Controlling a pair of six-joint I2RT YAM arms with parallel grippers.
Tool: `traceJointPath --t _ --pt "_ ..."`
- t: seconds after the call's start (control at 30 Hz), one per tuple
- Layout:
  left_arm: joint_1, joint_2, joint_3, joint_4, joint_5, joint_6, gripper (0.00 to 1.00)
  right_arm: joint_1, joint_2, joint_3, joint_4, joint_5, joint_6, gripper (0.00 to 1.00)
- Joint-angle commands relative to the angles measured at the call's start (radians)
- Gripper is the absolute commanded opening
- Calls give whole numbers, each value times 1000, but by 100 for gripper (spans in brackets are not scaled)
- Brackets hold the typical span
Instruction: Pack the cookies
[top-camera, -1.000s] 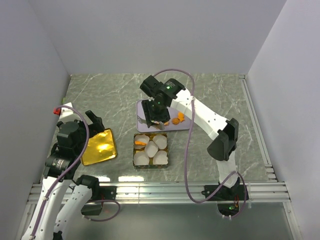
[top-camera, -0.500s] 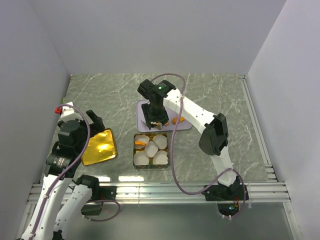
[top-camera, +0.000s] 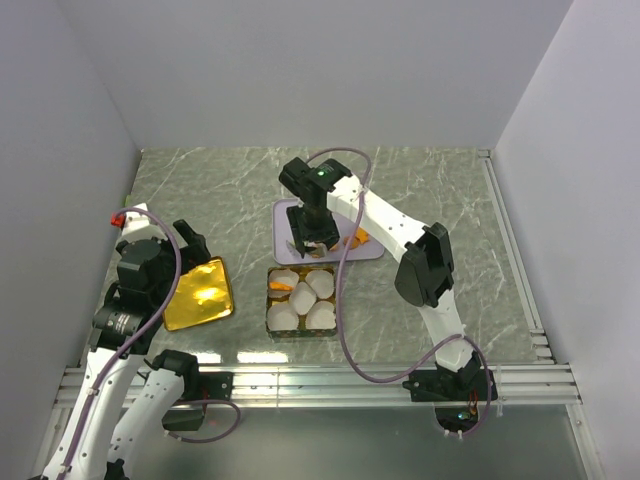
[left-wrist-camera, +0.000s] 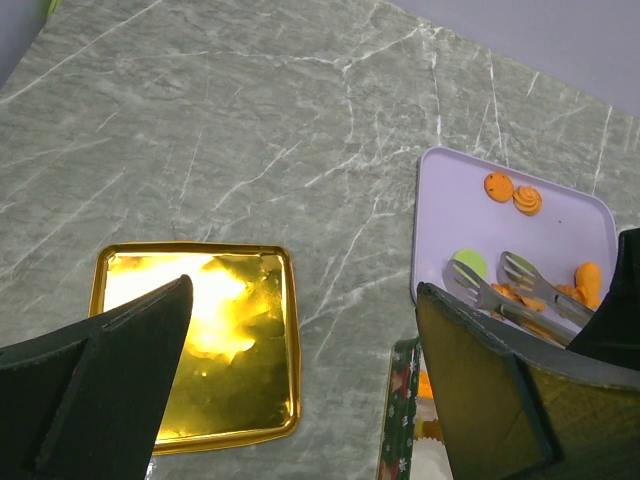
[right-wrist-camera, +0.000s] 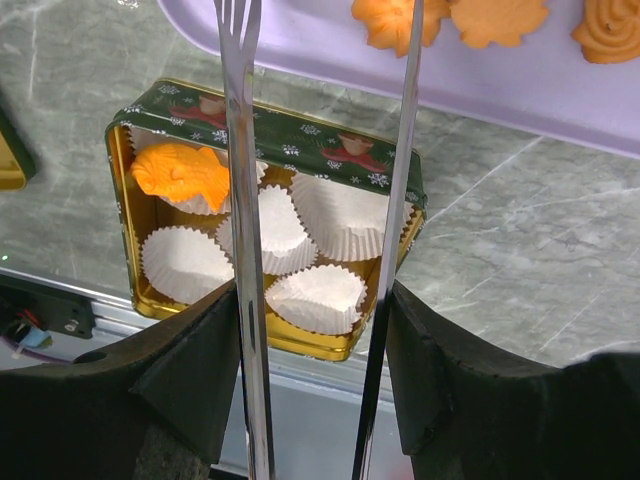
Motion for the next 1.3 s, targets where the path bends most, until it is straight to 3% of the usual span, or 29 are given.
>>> traceJointPath --t 0.0,0.43,0.67,1.27 --pt "-3 1 11 23 1 12 99 -2 19 49 15 -6 -11 62" --pt "-2 -4 9 23 -3 9 100 -2 51 67 9 -8 -14 60" --pt "-2 -4 11 25 -2 13 99 -3 36 52 10 -23 -6 53" --pt "-2 -7 8 26 1 15 99 -6 -12 127 -37 -11 16 45"
